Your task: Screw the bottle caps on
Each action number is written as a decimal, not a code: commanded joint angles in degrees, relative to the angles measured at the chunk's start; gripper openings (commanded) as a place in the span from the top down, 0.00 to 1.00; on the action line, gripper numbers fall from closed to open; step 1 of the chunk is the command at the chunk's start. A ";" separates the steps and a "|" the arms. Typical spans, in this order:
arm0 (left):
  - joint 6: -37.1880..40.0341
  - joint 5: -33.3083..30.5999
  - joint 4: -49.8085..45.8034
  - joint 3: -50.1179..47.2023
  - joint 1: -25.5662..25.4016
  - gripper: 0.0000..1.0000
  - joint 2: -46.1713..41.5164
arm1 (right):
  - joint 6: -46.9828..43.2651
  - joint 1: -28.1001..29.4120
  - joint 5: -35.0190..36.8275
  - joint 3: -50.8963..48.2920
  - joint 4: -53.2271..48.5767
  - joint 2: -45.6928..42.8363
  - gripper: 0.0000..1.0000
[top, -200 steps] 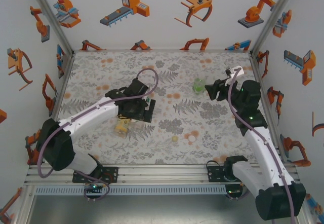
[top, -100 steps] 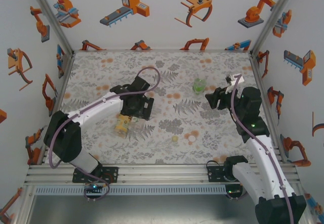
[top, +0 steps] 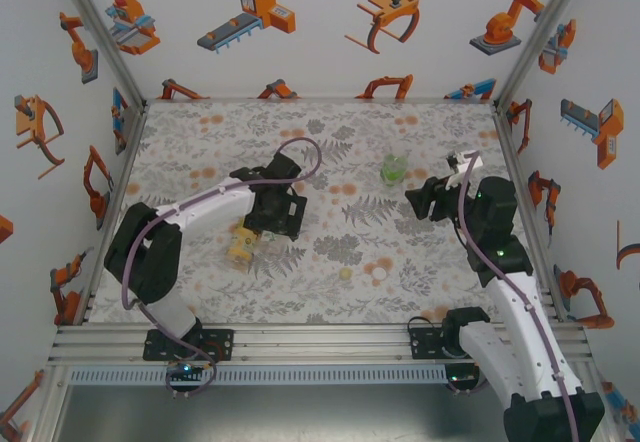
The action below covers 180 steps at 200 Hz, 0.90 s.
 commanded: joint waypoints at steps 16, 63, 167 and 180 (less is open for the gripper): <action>-0.06 2.40 2.14 1.83 0.86 0.18 2.97 | 3.80 -0.28 -0.66 -2.06 2.00 -1.46 0.48; -0.17 4.64 3.09 2.38 0.96 0.23 6.04 | 3.56 -0.28 -0.64 -1.94 1.00 -2.50 0.48; 2.17 3.70 2.99 1.55 0.85 0.43 3.99 | 2.43 -0.28 0.13 0.96 0.19 -2.21 0.48; 3.22 3.69 3.05 1.61 0.87 0.46 2.76 | 2.58 -0.28 -0.30 1.93 0.34 -1.63 0.48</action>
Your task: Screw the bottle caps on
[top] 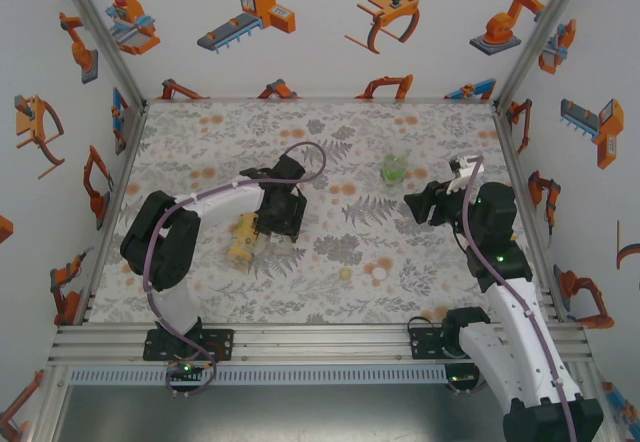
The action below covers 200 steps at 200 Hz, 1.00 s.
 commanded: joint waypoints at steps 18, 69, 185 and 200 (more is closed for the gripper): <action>3.89 0.47 0.05 0.96 -0.03 0.50 -4.71 | -0.48 -0.28 -0.89 5.65 -0.30 0.96 0.48; 8.57 1.47 0.78 1.27 -1.79 0.55 -12.24 | 8.48 -0.19 -1.25 13.55 -4.06 5.22 0.58; 22.69 7.10 15.05 -10.06 -3.08 0.73 -40.28 | 32.42 0.03 -7.13 31.51 -15.20 19.02 0.70; 23.47 7.52 16.32 -10.76 -3.10 0.73 -42.79 | 31.30 0.40 -7.76 32.86 -18.98 20.38 0.73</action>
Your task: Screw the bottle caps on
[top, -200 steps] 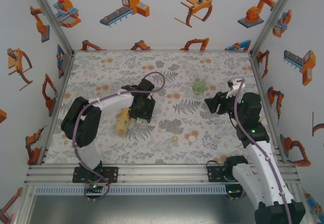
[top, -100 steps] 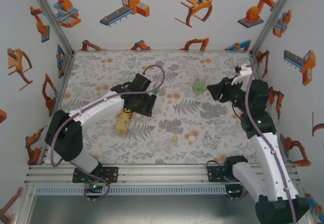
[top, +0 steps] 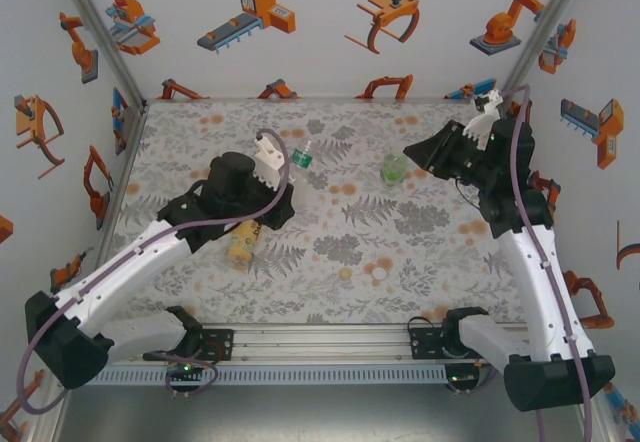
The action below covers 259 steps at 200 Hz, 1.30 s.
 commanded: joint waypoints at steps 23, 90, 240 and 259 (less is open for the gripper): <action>4.69 3.64 6.27 -1.63 -0.28 0.74 -7.03 | -0.14 2.80 -1.40 4.86 -12.18 3.22 0.73; 8.40 9.86 20.85 -7.60 -0.15 0.79 -16.39 | -3.19 17.43 11.88 2.75 -25.32 6.85 0.73; 6.95 10.66 26.23 -8.02 0.37 1.00 -15.82 | 8.03 28.03 23.45 -15.76 -24.56 12.59 0.66; 6.76 11.04 25.41 -7.42 0.36 1.00 -15.47 | 8.00 28.91 24.07 -17.01 -23.57 13.57 0.61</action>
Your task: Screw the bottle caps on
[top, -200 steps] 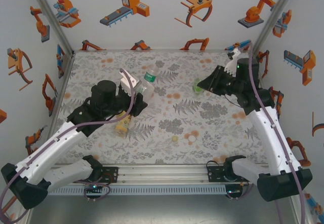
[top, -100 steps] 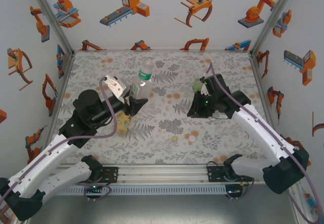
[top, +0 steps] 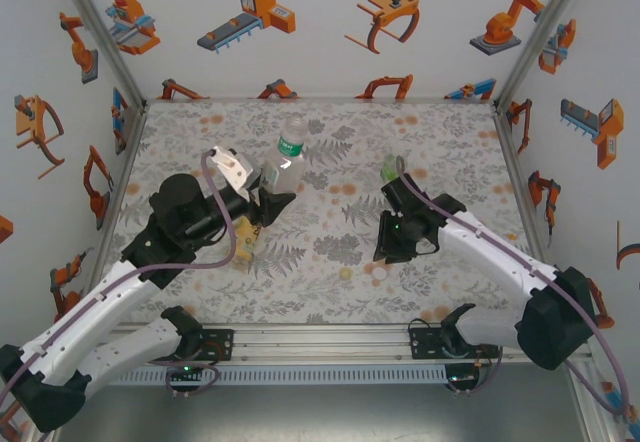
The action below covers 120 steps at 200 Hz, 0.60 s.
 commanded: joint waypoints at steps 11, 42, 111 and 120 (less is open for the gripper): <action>-0.37 1.13 1.05 1.60 0.26 1.00 0.27 | 1.56 1.76 2.91 -2.29 1.93 1.28 0.58; -1.68 -0.63 0.69 1.20 0.26 1.00 -0.09 | 1.85 3.36 6.53 -2.97 2.00 2.53 0.52; -1.88 -1.46 -1.47 2.24 0.35 1.00 0.98 | 3.43 5.90 10.27 -5.98 8.39 5.24 0.52; -1.98 -0.90 -1.71 2.51 0.30 1.00 1.13 | 3.59 6.05 10.29 -6.13 8.90 5.74 0.52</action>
